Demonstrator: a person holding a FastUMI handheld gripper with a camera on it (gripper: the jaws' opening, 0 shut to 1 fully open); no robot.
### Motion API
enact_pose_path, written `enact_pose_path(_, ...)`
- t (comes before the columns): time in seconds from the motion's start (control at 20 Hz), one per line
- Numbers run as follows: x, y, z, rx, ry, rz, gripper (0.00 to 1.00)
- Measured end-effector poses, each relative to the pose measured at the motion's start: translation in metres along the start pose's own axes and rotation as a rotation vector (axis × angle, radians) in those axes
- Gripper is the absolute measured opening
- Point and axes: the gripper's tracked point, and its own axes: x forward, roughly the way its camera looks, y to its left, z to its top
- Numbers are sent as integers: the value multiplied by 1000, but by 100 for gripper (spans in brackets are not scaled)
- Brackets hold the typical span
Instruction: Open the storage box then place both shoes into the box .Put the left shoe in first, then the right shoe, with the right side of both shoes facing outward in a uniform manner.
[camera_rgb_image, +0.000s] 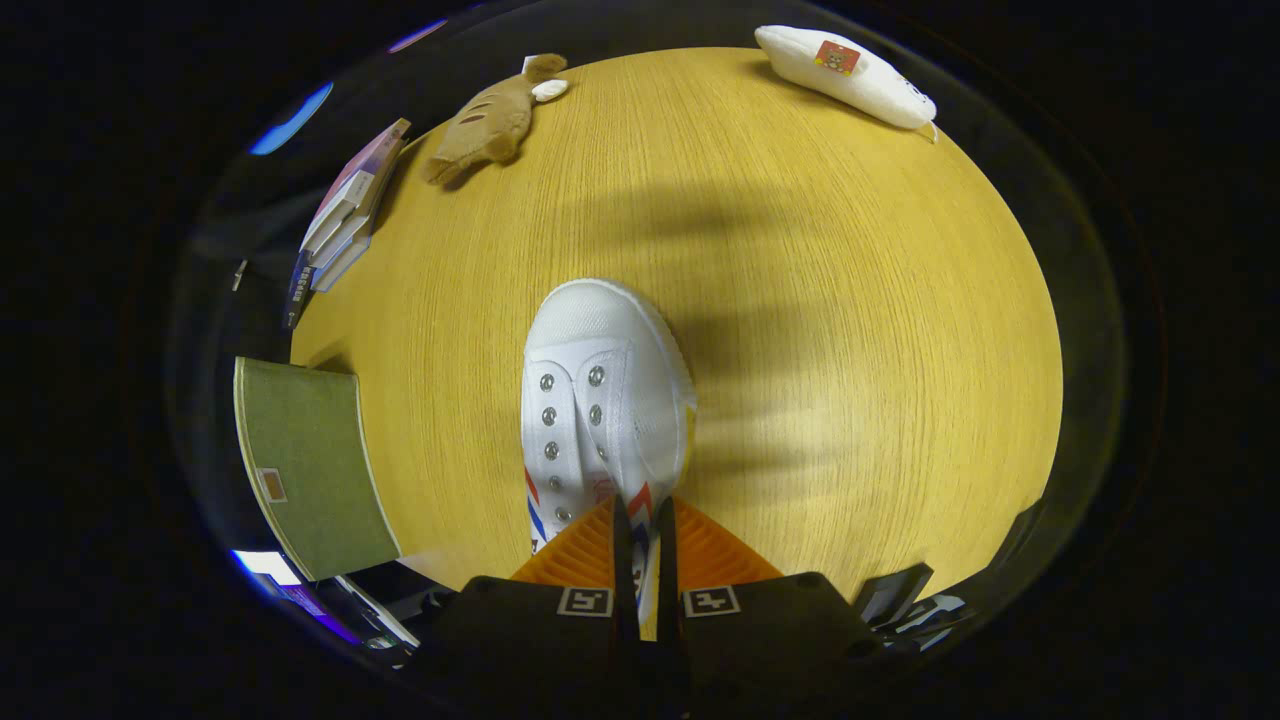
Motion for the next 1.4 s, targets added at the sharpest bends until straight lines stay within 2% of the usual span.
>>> enact_pose_path(0.25, -43, 32, -6, 67, -57, 86, 11)
enact_pose_path(0.45, -89, 82, -5, 65, -112, 159, 11)
enact_pose_path(0.75, -139, 200, -4, 39, -159, 306, 11)
enact_pose_path(0.95, -153, 287, -8, -12, -156, 389, 10)
enact_pose_path(1.2, -131, 365, -28, -57, -99, 393, 11)
enact_pose_path(1.4, -94, 398, -50, -115, -40, 315, 11)
